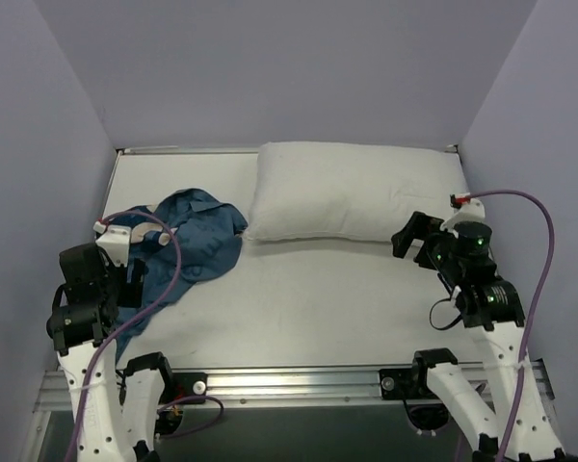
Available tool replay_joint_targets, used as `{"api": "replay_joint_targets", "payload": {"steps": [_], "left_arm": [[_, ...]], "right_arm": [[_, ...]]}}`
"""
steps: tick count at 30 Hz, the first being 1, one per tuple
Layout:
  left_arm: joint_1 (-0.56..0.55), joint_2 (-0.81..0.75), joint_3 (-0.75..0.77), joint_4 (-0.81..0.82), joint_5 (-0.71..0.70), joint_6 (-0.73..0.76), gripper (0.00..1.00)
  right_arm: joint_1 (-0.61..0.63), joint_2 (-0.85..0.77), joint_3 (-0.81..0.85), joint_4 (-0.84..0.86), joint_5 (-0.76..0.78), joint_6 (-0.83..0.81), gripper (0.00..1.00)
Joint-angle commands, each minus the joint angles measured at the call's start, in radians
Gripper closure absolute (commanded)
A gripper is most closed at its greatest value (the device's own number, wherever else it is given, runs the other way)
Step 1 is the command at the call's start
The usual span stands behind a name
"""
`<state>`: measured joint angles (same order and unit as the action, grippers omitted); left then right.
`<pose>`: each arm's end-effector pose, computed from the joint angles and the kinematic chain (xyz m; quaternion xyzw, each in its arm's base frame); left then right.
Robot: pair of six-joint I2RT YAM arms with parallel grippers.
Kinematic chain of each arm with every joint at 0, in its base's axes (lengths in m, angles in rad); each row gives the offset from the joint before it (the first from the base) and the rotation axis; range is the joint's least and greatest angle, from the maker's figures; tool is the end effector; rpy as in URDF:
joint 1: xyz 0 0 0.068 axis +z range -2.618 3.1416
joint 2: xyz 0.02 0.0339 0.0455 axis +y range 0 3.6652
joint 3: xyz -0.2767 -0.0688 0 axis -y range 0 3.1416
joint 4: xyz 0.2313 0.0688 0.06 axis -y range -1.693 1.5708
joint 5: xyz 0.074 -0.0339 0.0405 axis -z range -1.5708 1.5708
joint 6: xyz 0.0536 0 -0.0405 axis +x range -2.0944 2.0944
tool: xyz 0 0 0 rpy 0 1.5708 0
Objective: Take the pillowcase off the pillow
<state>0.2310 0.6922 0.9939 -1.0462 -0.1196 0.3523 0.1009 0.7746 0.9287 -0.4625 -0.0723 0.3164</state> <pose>0.0994 0.0299 0.3299 0.0315 0.9140 0.1677 0.3681 0.1618 0.0203 0.3631 0.0656 0.8044 0.1507 0.5709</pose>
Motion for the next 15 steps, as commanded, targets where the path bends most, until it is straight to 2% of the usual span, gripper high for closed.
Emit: {"api": "replay_joint_targets", "payload": {"steps": [1, 5, 15], "left_arm": [[0.033, -0.052, -0.015, -0.031, -0.026, -0.019, 0.06], [0.073, -0.068, -0.031, -0.02, -0.054, -0.032, 0.06], [0.106, -0.074, -0.035, -0.017, -0.052, -0.032, 0.06]], "right_arm": [[0.005, -0.125, -0.072, 0.082, -0.113, 0.088, 0.01], [0.006, -0.24, -0.14, 0.099, -0.104, 0.139, 0.0], [0.008, -0.239, -0.14, 0.113, -0.089, 0.116, 0.0]]}}
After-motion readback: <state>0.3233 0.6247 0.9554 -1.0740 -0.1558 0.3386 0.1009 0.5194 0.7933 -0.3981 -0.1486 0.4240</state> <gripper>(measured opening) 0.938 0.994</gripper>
